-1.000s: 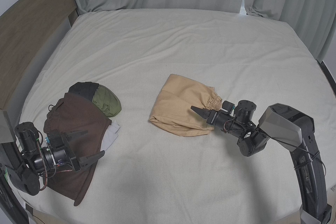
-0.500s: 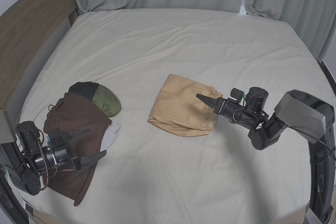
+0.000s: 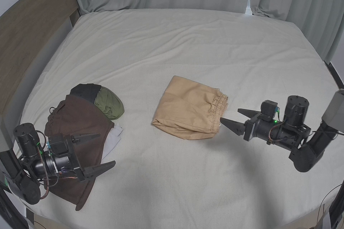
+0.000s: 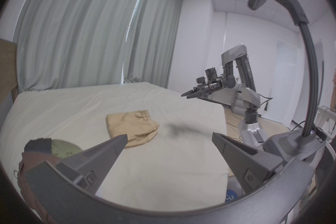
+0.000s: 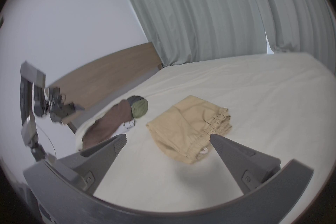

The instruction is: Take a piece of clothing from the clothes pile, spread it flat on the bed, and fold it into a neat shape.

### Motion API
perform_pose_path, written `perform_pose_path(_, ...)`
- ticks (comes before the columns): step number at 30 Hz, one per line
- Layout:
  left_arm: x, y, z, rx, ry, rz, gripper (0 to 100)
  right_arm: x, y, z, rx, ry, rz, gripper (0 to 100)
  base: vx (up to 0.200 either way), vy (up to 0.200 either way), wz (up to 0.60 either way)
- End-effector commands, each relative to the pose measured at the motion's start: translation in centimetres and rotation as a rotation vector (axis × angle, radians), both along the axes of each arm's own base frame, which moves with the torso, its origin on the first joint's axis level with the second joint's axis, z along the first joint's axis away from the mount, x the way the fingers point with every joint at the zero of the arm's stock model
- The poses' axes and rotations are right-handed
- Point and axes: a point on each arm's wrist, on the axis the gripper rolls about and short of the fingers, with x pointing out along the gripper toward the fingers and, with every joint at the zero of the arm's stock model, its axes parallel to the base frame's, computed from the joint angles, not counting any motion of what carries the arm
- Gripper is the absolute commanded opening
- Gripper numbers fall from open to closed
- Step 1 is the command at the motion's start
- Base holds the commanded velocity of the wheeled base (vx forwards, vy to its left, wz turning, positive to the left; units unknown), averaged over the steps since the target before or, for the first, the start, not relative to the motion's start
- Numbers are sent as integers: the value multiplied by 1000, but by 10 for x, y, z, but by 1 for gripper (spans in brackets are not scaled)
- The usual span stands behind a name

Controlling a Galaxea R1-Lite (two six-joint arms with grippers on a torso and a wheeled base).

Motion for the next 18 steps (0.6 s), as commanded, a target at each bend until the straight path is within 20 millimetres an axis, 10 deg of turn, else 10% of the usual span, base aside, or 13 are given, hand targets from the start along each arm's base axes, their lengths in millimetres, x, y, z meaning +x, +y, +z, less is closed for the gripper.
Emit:
perform_pose_path(1,-38,-3,22,-19,-72,-112,100,-60,-26,24,-147,-141,-61,100,0,0,0)
perform_pose_path(18,-88,-22,49,-24,-176,-365,100,-173,-93,61,-147,-321,-323,100,0,0,0)
